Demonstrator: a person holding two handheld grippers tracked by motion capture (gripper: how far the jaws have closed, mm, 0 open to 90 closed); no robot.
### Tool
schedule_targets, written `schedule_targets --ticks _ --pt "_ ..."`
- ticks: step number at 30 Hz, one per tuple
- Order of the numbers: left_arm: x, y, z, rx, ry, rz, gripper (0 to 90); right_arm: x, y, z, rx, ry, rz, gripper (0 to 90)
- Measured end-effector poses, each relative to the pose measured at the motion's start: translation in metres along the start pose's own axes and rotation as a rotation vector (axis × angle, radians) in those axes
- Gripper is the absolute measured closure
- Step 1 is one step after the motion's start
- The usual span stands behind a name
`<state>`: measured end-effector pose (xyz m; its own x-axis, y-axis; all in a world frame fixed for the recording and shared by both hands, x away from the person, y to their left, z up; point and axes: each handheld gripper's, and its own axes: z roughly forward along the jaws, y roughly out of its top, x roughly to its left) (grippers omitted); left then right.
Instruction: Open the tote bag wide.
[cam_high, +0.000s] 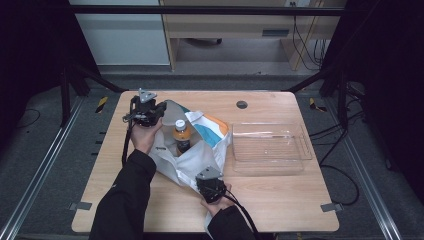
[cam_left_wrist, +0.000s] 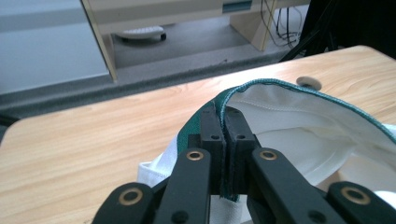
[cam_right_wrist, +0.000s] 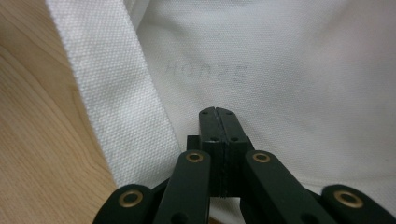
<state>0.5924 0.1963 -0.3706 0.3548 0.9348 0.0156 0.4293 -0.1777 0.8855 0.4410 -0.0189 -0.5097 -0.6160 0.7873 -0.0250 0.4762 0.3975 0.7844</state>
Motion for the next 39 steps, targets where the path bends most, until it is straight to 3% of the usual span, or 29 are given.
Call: schedule_targets --ticks 6,10,15,24,28,33,39 --pt "0.008 -0.013 0.012 0.031 0.01 -0.024 87.9 0.0 0.0 0.0 0.001 0.001 0.002 90.0" --pt "0.011 -0.02 0.016 0.056 0.014 -0.009 87.9 0.0 0.0 0.0 0.001 0.002 0.002 90.0" --pt "0.013 -0.023 0.014 0.05 -0.022 -0.018 87.1 -0.001 0.0 0.0 -0.001 0.003 0.005 90.0" --pt "0.018 -0.031 -0.024 0.004 -0.077 0.061 63.5 -0.003 0.0 -0.001 0.003 0.013 0.025 87.9" --pt "0.024 -0.045 -0.044 0.002 -0.074 0.04 59.0 -0.007 0.002 -0.005 -0.003 0.019 0.032 84.4" --pt "0.032 -0.071 -0.062 0.017 -0.072 -0.016 56.8 -0.017 0.014 -0.024 -0.095 0.011 0.031 80.2" --pt "0.028 -0.096 -0.077 0.02 -0.064 -0.032 55.5 -0.03 0.036 -0.047 -0.187 -0.023 0.028 74.2"
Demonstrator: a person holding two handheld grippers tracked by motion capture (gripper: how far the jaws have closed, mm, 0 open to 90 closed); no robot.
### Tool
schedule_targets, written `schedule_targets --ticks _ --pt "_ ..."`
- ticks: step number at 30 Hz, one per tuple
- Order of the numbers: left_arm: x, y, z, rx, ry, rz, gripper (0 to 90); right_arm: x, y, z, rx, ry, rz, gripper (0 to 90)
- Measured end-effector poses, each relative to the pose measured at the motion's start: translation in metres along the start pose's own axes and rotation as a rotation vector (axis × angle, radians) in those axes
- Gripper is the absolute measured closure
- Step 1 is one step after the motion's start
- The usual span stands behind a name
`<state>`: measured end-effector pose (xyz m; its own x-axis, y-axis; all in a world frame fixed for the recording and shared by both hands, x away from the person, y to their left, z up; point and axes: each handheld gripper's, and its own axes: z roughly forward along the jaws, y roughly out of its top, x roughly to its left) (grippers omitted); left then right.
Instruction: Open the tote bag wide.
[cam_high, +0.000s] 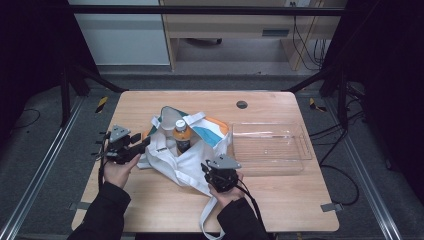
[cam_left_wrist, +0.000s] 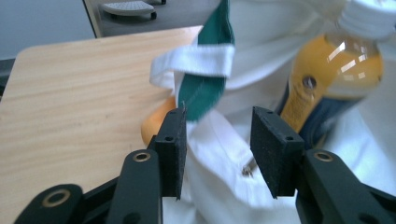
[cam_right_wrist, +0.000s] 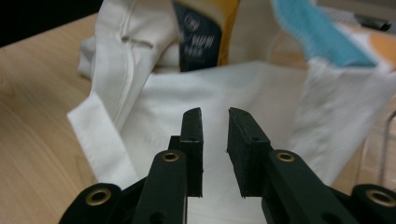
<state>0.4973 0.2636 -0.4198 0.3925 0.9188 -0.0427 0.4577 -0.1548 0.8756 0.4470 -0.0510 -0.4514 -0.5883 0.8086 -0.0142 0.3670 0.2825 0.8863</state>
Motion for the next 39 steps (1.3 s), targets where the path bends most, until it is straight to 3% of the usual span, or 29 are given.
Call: schedule_targets --ticks 2,5,10,13,21,28,32,39 --pt "-0.002 -0.005 -0.001 0.016 0.002 0.002 54.5 -0.004 0.007 -0.004 -0.027 -0.017 -0.003 69.9" --pt "-0.005 -0.011 0.002 0.032 -0.015 -0.031 54.1 -0.009 0.017 -0.008 -0.066 -0.036 0.0 65.1" --pt "-0.01 -0.017 0.01 0.055 -0.001 -0.02 53.0 -0.016 0.026 -0.008 -0.107 -0.079 -0.018 60.1" --pt "-0.012 -0.021 0.016 0.063 0.005 -0.027 52.9 -0.019 0.028 -0.005 -0.099 -0.075 -0.008 60.6" --pt "-0.012 -0.023 0.022 0.093 0.042 -0.009 56.5 -0.023 0.031 0.01 -0.072 -0.115 -0.037 61.3" --pt "-0.009 -0.023 0.023 0.087 0.053 -0.02 56.2 -0.024 0.035 0.025 -0.051 -0.159 -0.072 71.5" --pt "-0.006 -0.024 0.024 0.087 0.013 -0.042 54.8 -0.027 0.035 0.024 -0.039 -0.164 -0.051 82.3" --pt "-0.011 -0.025 0.034 0.145 -0.01 -0.026 73.9 -0.033 0.036 0.025 -0.034 -0.156 -0.014 86.0"
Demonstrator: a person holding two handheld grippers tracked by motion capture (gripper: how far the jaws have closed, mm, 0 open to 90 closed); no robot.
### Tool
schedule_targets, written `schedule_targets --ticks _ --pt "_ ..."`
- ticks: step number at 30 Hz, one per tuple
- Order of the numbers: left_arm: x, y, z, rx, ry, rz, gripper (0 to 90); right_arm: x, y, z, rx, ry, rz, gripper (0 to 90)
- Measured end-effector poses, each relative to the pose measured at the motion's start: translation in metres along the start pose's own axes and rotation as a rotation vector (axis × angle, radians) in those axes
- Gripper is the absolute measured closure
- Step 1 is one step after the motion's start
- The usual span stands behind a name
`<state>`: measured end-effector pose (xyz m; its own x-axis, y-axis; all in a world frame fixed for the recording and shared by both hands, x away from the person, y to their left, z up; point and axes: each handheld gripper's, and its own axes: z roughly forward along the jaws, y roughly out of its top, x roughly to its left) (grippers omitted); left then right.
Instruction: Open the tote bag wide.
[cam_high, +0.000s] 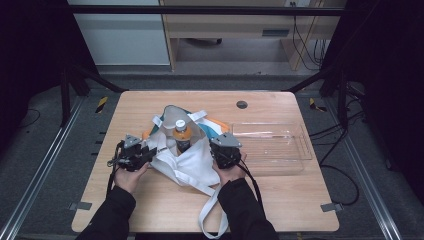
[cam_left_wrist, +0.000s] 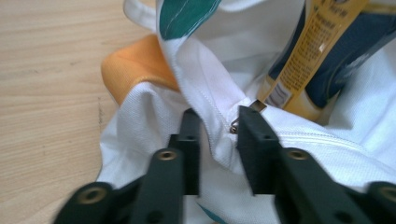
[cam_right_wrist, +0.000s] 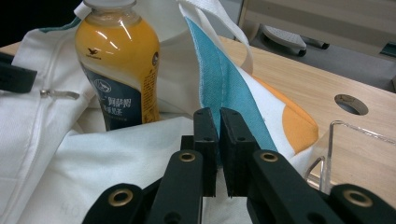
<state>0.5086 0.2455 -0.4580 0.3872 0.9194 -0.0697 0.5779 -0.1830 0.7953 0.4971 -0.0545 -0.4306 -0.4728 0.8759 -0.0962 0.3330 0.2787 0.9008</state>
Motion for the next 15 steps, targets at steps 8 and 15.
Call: schedule_targets --ticks 8,15 --pt "-0.001 0.0 0.002 0.049 0.01 0.049 82.9 -0.002 -0.001 0.011 0.008 -0.045 0.026 86.3" --pt "0.0 -0.001 0.002 0.065 0.003 0.064 83.2 -0.009 -0.006 0.026 0.04 -0.084 0.056 86.3"
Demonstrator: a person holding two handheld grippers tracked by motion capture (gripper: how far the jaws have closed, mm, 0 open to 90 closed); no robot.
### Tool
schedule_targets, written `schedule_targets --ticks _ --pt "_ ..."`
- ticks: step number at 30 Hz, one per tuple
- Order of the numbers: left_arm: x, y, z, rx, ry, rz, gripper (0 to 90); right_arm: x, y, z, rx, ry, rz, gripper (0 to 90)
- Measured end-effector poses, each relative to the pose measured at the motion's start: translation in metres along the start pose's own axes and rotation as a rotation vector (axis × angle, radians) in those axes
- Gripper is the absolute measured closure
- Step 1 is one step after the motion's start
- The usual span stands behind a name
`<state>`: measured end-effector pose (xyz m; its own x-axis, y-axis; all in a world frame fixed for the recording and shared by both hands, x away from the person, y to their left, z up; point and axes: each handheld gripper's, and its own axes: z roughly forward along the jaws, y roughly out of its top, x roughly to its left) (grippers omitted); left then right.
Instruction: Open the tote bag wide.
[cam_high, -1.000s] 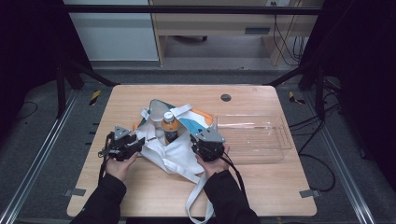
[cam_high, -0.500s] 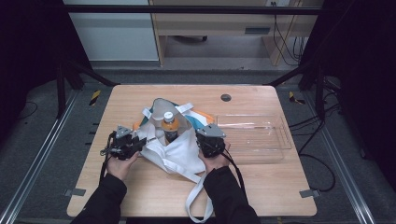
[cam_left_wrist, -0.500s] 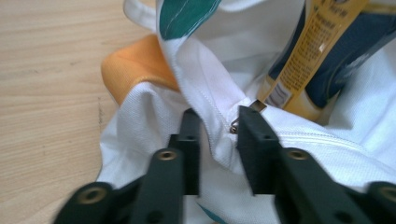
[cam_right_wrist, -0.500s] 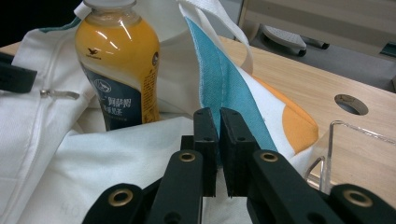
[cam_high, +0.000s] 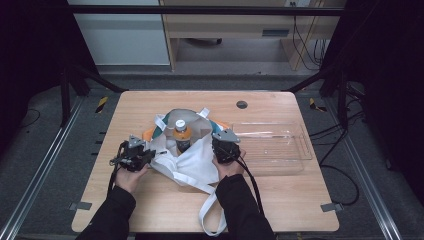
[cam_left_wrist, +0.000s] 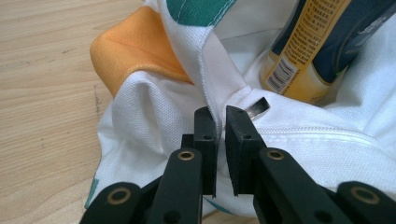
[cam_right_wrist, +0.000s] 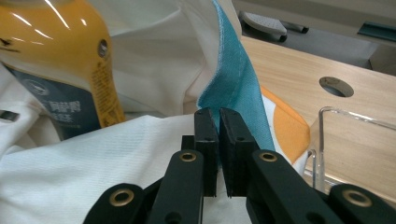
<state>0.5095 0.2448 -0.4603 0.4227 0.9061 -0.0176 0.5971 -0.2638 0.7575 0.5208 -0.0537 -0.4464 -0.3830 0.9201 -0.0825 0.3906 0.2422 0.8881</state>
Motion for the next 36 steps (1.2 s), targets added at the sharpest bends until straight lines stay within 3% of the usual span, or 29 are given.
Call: schedule_targets --ticks 15,24,31,36 --pt "0.0 -0.001 0.0 0.008 0.0 0.021 83.1 0.007 -0.015 0.03 0.073 -0.035 -0.02 85.1" --pt "0.001 -0.001 -0.002 0.001 0.006 -0.006 83.3 0.008 -0.019 0.037 0.093 -0.047 -0.034 85.1" --pt "0.0 -0.001 -0.004 -0.02 0.02 0.009 80.2 0.005 -0.016 0.03 0.09 -0.01 -0.028 79.9" --pt "-0.001 -0.001 -0.014 -0.072 0.025 0.017 70.4 0.001 -0.008 0.008 0.03 0.038 -0.018 73.7"
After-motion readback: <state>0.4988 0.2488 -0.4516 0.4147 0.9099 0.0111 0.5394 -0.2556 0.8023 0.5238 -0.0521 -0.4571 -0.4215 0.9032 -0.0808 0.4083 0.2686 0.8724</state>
